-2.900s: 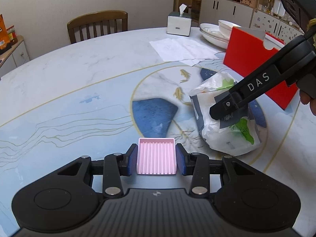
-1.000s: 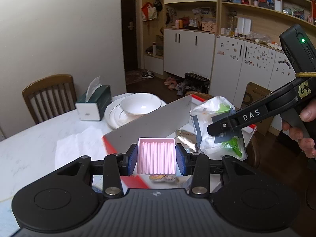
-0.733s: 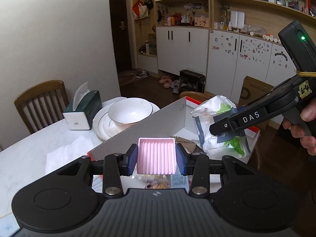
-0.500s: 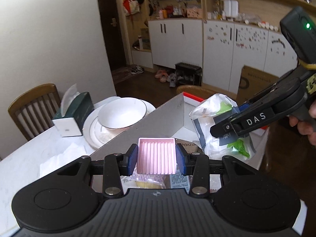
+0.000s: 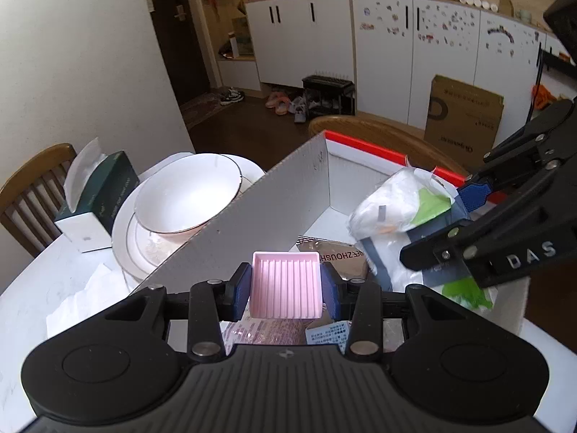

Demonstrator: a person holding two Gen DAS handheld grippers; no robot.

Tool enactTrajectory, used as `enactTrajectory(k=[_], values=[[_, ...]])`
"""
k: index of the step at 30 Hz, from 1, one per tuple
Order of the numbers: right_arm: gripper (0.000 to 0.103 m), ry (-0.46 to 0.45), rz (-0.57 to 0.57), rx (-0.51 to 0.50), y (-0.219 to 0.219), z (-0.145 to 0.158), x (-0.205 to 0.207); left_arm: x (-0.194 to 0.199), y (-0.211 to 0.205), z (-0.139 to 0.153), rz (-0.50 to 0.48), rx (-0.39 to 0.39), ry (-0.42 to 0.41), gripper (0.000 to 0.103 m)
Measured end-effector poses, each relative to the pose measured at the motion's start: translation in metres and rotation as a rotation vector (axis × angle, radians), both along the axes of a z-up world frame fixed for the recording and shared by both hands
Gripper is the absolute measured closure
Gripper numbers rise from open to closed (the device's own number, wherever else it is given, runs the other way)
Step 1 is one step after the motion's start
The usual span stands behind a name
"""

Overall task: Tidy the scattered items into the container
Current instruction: 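Lower the pack and tray into the box and open both tools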

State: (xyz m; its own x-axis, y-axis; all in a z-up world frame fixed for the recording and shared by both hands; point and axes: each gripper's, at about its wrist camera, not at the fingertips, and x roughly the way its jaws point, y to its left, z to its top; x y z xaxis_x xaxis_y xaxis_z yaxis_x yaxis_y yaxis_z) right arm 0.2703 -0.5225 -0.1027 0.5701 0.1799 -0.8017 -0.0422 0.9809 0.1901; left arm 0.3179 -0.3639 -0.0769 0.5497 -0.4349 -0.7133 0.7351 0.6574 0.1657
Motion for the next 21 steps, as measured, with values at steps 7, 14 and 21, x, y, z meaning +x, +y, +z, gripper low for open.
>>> enactTrajectory(k=[7, 14, 21], values=[[0.064, 0.020, 0.028, -0.013, 0.001, -0.011, 0.004, 0.008, -0.014, -0.015, -0.022, 0.070, 0.019, 0.063], [0.063, 0.032, 0.033, -0.014, 0.000, -0.018, 0.007, 0.020, -0.018, -0.023, -0.004, 0.094, 0.080, 0.063], [0.058, 0.028, 0.055, -0.018, 0.001, -0.018, 0.008, 0.024, -0.020, -0.027, 0.002, 0.116, 0.125, 0.063]])
